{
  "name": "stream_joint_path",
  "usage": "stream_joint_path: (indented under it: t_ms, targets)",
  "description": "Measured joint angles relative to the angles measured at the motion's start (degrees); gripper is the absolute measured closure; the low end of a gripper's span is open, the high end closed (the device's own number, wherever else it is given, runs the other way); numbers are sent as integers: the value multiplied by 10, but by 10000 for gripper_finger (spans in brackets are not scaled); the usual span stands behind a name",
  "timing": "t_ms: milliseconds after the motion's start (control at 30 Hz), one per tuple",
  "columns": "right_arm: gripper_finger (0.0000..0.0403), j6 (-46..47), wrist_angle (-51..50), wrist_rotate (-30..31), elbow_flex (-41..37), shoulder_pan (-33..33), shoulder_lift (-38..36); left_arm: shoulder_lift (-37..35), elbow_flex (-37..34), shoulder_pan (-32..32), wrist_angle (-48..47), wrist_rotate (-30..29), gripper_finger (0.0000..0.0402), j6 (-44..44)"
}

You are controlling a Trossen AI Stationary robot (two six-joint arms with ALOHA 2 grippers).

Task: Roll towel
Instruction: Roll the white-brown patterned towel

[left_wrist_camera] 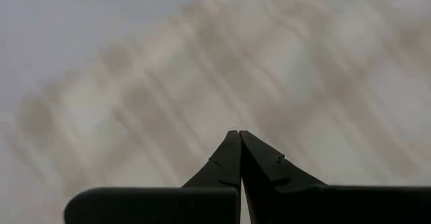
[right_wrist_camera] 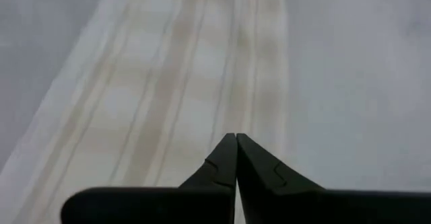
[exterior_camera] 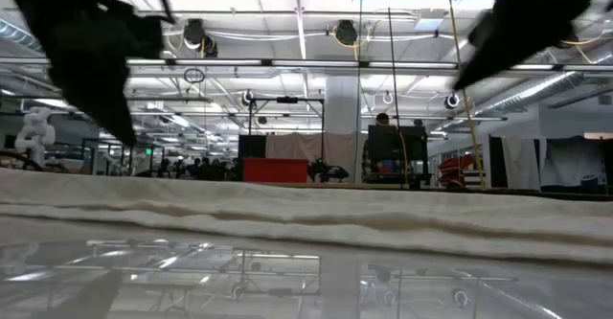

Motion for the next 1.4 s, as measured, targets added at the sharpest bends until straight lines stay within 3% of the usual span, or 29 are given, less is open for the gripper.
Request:
stream_joint_path:
  t_ms: [100,233,300,400,533,633,733,867,1200,1400]
  targets:
    - [403,-144,131,-44,0,-81,27,0,0,-82,7,-8,396,-100]
    - [403,-265,325,-168,0,-178,80,7,0,-159,17,-20,396,-196]
    - [403,-276,393,-212,1,-216,114,11,0,-180,-9,-31,396,-228]
    - [403,-265,408,-253,15,-250,169,17,0,-186,-61,-66,396,-265]
    - [403,-215,401,-295,28,-227,224,17,0,-173,-121,-91,396,-300]
    - [403,-196,409,-279,28,-182,239,17,-1,-152,-194,-104,396,-329]
    - [403,-180,418,-219,30,-136,239,17,-12,-117,-231,-107,397,-341]
    - [403,-133,413,-167,30,-91,250,17,-38,-50,-222,-48,399,-301]
    - [403,17,420,-107,31,-40,323,17,-90,126,-130,-37,400,-117]
    - [403,61,482,-73,31,-14,355,17,-132,226,-5,-51,400,4]
